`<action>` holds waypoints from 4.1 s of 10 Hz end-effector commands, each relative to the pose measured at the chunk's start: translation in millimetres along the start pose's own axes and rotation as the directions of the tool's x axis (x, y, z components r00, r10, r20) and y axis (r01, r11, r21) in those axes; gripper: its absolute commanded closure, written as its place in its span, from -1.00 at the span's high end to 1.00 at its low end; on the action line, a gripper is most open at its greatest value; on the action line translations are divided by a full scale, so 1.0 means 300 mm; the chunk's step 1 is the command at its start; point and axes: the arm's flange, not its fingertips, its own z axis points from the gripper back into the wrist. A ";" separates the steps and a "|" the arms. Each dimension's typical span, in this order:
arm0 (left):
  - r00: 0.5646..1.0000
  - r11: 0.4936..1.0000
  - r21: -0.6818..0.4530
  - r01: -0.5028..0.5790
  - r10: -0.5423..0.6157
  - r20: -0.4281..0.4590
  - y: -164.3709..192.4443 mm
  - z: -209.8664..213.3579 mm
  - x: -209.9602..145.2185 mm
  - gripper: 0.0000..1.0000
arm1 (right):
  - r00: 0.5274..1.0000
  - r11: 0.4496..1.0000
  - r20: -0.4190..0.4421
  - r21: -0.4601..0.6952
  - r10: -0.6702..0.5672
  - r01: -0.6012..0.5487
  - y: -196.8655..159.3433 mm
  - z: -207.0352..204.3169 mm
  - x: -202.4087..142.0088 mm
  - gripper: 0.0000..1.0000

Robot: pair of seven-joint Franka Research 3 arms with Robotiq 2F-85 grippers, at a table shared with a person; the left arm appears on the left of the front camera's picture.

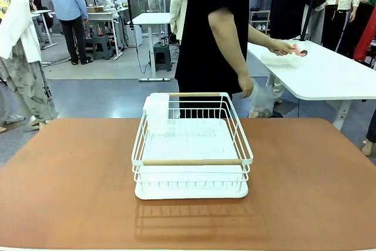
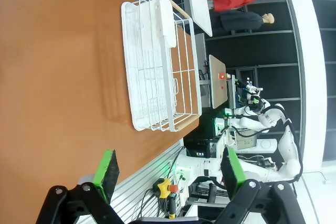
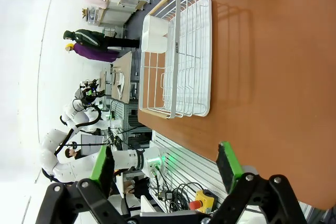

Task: Clean the table.
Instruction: Pick up the Lint Roller when the human hands it over.

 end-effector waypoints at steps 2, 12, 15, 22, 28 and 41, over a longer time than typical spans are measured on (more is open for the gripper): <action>1.000 1.000 -0.001 -0.004 0.004 0.005 -0.009 0.007 -0.003 1.00 | 1.000 1.000 0.005 0.015 0.014 -0.014 0.013 0.007 0.001 1.00; 1.000 1.000 -0.001 -0.004 0.004 0.005 -0.009 0.007 -0.003 1.00 | 1.000 1.000 0.005 0.015 0.014 -0.014 0.013 0.007 0.001 1.00; 1.000 1.000 -0.001 -0.004 0.004 0.005 -0.009 0.007 -0.003 1.00 | 1.000 1.000 0.005 0.015 0.014 -0.014 0.013 0.007 0.001 1.00; 1.000 1.000 -0.001 -0.004 0.004 0.005 -0.009 0.007 -0.003 1.00 | 1.000 1.000 0.005 0.015 0.014 -0.014 0.013 0.007 0.001 1.00; 0.959 0.934 0.223 -0.280 0.264 0.101 -0.288 -0.051 0.096 1.00 | 1.000 1.000 0.005 0.015 0.014 -0.014 0.013 0.007 0.001 1.00; 0.853 0.793 0.335 -0.509 0.412 0.321 -0.614 -0.362 0.114 1.00 | 1.000 1.000 0.005 0.015 0.014 -0.014 0.013 0.007 0.001 1.00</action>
